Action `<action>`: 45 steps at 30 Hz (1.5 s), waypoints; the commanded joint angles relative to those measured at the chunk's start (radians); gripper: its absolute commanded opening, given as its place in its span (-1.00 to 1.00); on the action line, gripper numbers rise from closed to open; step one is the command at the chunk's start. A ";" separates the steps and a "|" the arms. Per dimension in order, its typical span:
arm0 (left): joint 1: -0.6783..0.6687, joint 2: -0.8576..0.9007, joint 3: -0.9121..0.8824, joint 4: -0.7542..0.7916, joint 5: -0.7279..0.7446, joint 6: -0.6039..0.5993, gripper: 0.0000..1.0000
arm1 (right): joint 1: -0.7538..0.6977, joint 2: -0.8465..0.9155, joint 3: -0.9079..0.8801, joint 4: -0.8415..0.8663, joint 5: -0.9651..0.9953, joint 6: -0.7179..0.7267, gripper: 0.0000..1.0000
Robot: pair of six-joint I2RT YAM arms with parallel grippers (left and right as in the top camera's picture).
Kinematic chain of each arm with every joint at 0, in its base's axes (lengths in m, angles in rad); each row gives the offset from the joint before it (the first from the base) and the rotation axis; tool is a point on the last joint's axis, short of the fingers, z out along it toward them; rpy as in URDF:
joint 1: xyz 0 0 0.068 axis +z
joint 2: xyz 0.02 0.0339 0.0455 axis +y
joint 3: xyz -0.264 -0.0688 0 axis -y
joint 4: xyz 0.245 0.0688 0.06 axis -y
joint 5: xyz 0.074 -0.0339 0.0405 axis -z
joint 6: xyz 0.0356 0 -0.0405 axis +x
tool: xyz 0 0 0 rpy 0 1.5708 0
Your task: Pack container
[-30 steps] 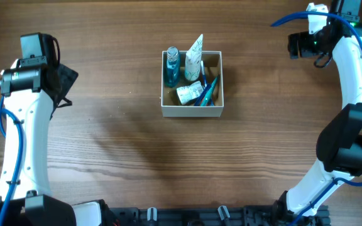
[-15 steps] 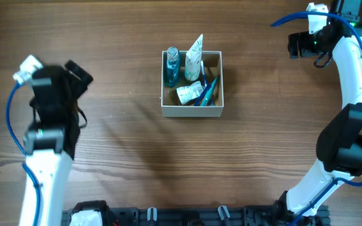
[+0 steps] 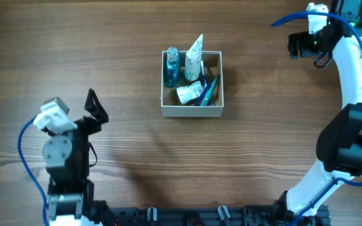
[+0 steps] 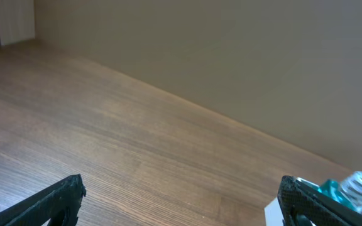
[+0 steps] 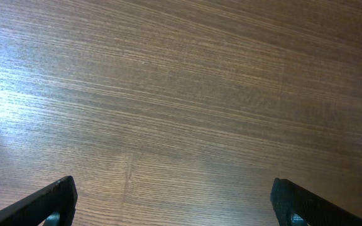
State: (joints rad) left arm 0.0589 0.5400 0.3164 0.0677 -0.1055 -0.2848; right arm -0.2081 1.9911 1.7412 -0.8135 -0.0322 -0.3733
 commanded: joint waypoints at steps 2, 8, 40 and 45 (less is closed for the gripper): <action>-0.005 -0.145 -0.073 0.003 0.027 0.043 1.00 | 0.006 0.000 -0.005 0.002 0.006 -0.019 0.99; -0.005 -0.286 -0.144 -0.006 0.042 0.043 0.99 | 0.006 0.000 -0.005 0.002 0.006 -0.019 1.00; -0.014 -0.537 -0.304 -0.119 0.217 0.121 1.00 | 0.006 0.000 -0.005 0.002 0.006 -0.019 0.99; -0.014 -0.537 -0.304 -0.137 0.217 0.121 0.99 | 0.006 0.000 -0.005 0.002 0.006 -0.019 0.99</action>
State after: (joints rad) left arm 0.0513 0.0135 0.0231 -0.0574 0.0799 -0.1837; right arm -0.2081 1.9911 1.7412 -0.8135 -0.0322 -0.3733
